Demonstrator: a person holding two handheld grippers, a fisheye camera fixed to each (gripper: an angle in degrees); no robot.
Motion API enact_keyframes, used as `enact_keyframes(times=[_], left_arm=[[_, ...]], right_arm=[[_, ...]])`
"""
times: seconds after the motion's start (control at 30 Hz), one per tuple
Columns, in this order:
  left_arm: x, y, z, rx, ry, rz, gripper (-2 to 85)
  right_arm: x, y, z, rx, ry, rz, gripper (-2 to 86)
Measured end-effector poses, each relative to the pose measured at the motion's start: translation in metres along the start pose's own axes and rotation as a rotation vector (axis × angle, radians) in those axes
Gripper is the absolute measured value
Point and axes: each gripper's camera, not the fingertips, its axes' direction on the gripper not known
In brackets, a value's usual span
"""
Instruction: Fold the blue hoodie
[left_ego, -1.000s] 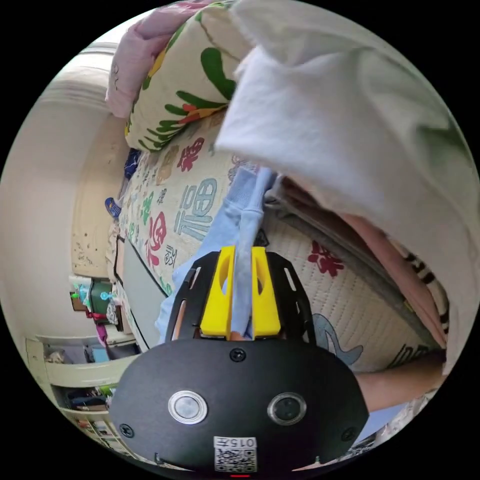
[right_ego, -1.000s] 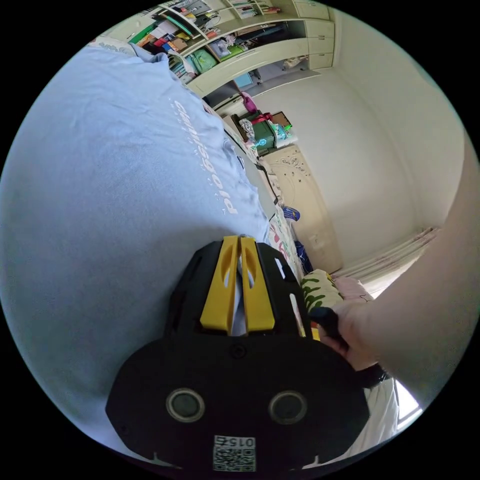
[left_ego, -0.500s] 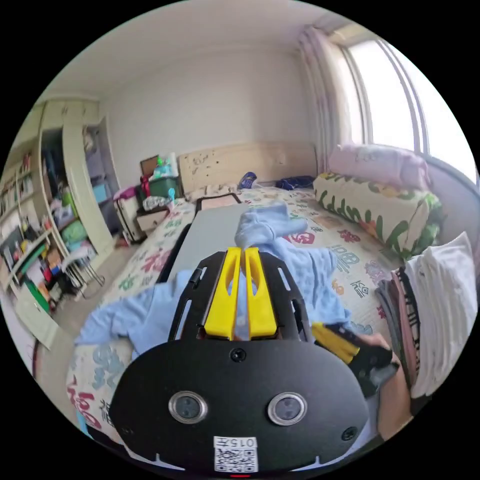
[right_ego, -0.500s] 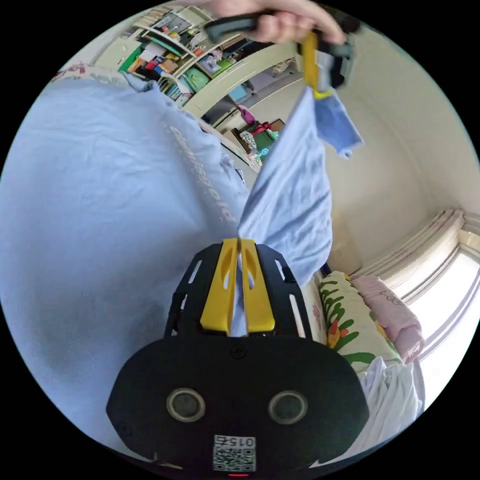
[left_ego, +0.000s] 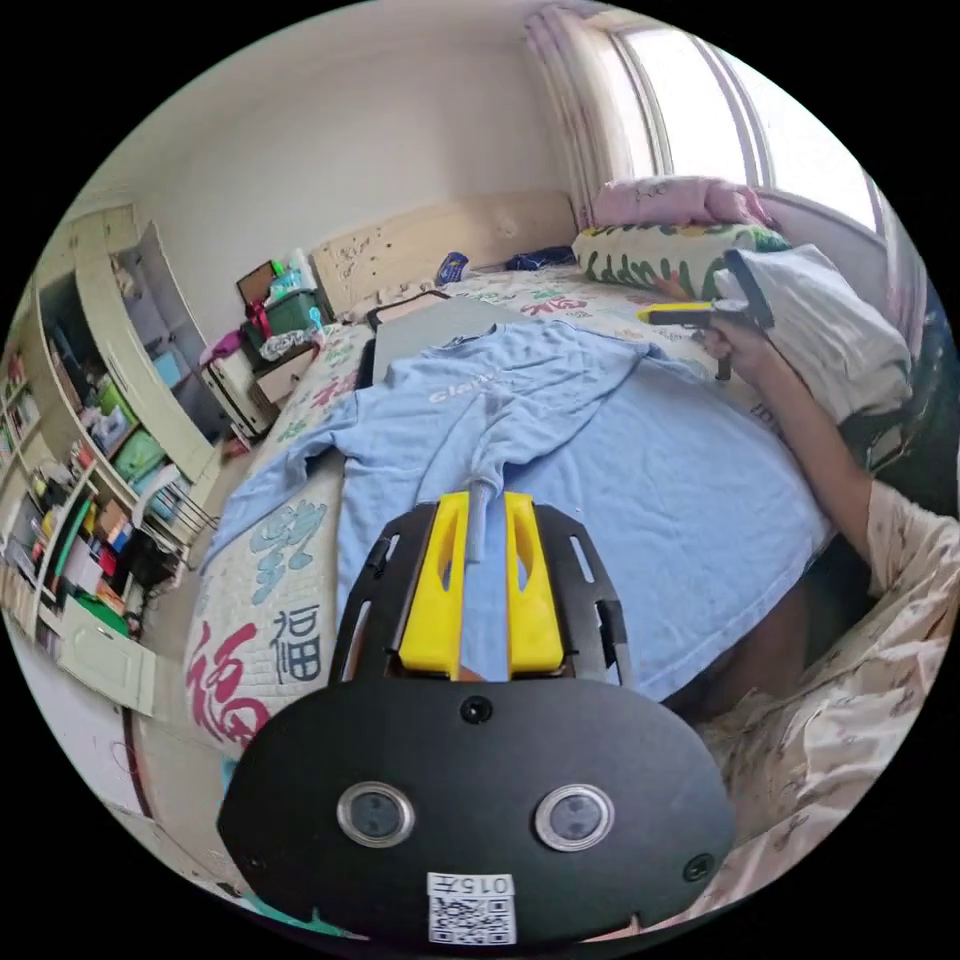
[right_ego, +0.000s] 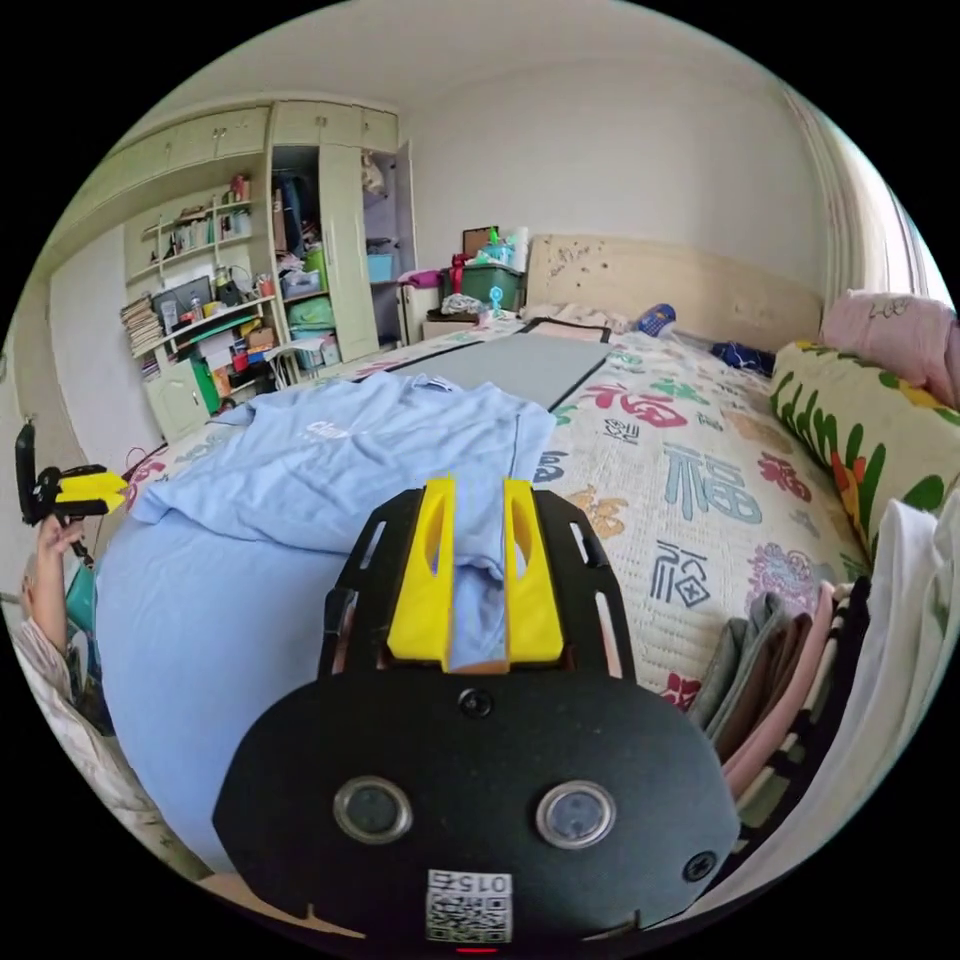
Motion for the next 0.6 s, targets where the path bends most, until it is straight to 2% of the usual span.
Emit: enact_keyframes(times=[0.13, 0.4, 0.53, 0.6], left_arm=[[0.012, -0.002, 0.028, -0.130, -0.102, 0.073, 8.2], [0.033, -0.014, 0.036, -0.163, 0.012, 0.111, 9.4], [0.041, -0.017, 0.035, -0.192, 0.094, 0.088, 9.6], [0.045, -0.017, 0.031, -0.179, 0.079, 0.093, 9.2]], right_arm=[[0.012, -0.027, 0.006, -0.102, -0.069, -0.028, 13.9], [0.005, -0.065, 0.022, -0.266, -0.064, -0.162, 15.5], [0.004, -0.075, 0.051, -0.413, 0.132, -0.200, 11.3], [0.005, -0.080, 0.053, -0.403, 0.142, -0.207, 11.3]])
